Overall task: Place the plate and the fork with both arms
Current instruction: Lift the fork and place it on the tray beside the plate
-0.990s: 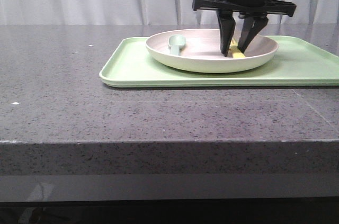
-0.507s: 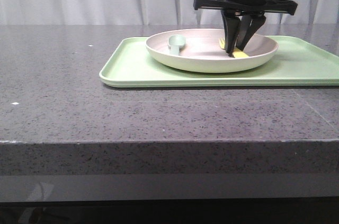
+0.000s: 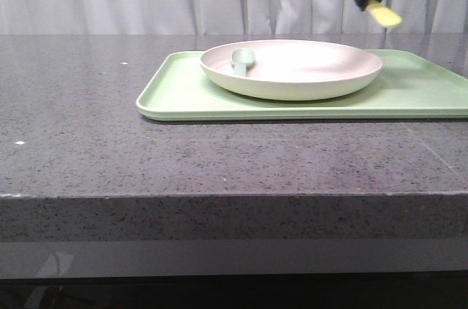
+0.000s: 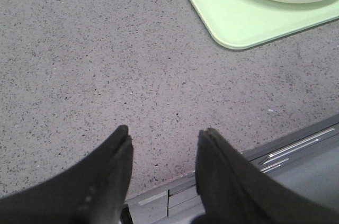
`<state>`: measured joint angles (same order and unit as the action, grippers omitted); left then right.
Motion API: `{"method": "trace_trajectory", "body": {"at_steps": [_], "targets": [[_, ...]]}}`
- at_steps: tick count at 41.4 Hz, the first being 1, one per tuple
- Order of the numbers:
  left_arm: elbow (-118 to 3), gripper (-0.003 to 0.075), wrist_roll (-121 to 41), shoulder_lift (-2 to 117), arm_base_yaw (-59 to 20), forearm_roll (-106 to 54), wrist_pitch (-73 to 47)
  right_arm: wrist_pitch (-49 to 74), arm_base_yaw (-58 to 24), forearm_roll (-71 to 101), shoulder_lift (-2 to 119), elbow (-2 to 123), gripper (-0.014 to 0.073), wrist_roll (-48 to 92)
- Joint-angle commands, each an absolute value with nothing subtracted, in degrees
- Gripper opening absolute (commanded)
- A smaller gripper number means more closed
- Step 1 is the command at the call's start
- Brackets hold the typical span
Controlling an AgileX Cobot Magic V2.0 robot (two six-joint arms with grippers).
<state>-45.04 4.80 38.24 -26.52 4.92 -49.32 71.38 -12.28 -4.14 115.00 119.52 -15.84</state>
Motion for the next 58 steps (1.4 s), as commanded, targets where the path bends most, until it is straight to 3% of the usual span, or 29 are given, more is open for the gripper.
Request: {"method": "trace_trajectory", "body": {"at_steps": [1, 12, 22, 26, 30, 34, 50, 58], "targets": [[-46.6, 0.0295, 5.5, 38.1, -26.4, 5.2, -45.5, 76.9, -9.5, -3.5, 111.3, 120.2, 0.0097, -13.4], [-46.6, 0.0295, 5.5, 38.1, -26.4, 5.2, -45.5, 76.8, -3.0, 3.9, 112.7, 113.6, 0.0097, -8.0], [-46.6, 0.0295, 5.5, 38.1, -26.4, 5.2, -45.5, 76.5, -2.6, 4.6, 116.6, 112.5, 0.0103, -6.6], [-46.6, 0.0295, 5.5, 38.1, -26.4, 5.2, -45.5, 76.4, -2.6, 4.6, 116.8, 112.5, 0.0169, -6.6], [-46.6, 0.0295, 5.5, 38.1, -26.4, 5.2, -45.5, 76.2, -2.6, 4.6, 116.8, 112.5, 0.032, -6.2], [-46.6, 0.0295, 5.5, 38.1, -26.4, 5.2, -45.5, 75.8, -2.6, 4.6, 116.6, 112.5, 0.0398, -6.2], [-46.6, 0.0295, 5.5, 38.1, -26.4, 5.2, -45.5, 74.6, -3.8, 4.6, 106.4, 112.1, 0.0394, -3.0], [-46.6, 0.0295, 5.5, 38.1, -26.4, 5.2, -45.5, 65.8, -7.0, 4.6, 92.6, 101.1, 0.0394, -1.5]]}}
